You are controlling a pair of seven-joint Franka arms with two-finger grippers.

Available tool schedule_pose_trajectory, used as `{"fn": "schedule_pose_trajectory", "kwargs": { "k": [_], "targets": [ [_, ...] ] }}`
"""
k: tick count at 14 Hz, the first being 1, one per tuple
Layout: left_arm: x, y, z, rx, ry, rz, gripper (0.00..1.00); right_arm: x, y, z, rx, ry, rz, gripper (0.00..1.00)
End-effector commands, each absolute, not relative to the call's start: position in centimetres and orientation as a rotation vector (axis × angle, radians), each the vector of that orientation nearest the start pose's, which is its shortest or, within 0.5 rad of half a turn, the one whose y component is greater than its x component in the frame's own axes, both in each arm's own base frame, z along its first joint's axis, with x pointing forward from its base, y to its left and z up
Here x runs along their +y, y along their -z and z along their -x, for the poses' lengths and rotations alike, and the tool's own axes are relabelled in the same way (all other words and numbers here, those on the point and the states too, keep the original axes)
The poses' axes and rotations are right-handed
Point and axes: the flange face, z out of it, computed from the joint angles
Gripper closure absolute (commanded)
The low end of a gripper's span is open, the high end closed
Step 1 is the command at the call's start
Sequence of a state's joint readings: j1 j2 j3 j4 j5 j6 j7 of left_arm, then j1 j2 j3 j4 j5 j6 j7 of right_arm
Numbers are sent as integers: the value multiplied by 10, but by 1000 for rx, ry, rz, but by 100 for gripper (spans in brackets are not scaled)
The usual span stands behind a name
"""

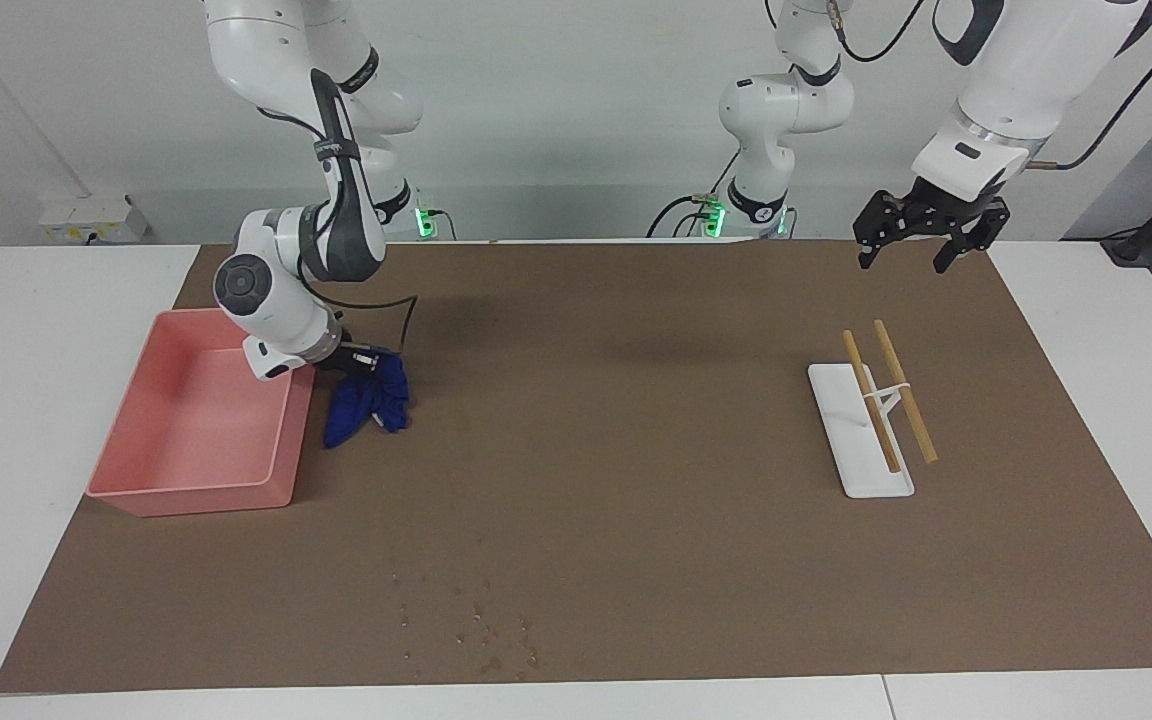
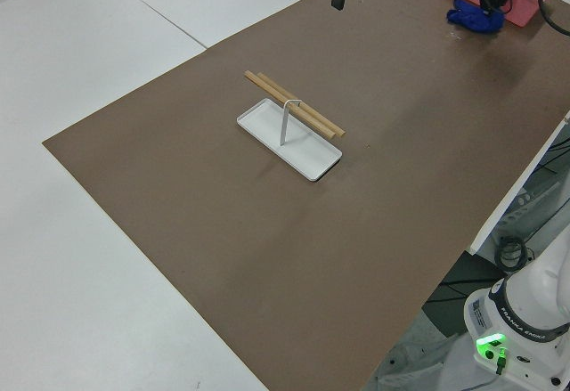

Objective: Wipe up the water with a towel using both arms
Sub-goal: 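Wipe the cloth across the water droplets toward the robot, then move the cloth into the pink bin and open the right gripper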

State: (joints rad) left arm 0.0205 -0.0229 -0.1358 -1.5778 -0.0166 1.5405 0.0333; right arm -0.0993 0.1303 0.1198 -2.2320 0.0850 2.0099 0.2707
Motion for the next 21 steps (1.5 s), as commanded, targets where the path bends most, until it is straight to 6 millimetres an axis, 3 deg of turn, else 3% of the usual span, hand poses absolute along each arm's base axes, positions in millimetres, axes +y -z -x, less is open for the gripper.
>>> {"fn": "schedule_pose_trajectory", "kwargs": {
  "k": [1, 5, 8, 12, 17, 19, 21],
  "targets": [
    [-62, -630, -535, 238, -25, 3131, 0, 10, -277, -457, 459, -727, 3022, 100],
    [-62, -630, -535, 238, -25, 3131, 0, -5, -286, -435, 495, -850, 2988, 100],
    [-62, -630, -535, 238, -25, 3131, 0, -7, -312, -430, 500, -891, 2978, 100],
    [-62, -630, -535, 238, -25, 3131, 0, -4, -382, -438, 511, -841, 2986, 100],
    [-62, -630, -535, 238, -25, 3131, 0, -10, -476, -468, 502, -687, 3020, 100],
    [-62, -630, -535, 238, -25, 3131, 0, -28, -493, -475, 500, -611, 3068, 100],
    [-62, -630, -535, 238, -25, 3131, 0, -56, -508, -492, 354, -510, 3167, 100]
  ]
}}
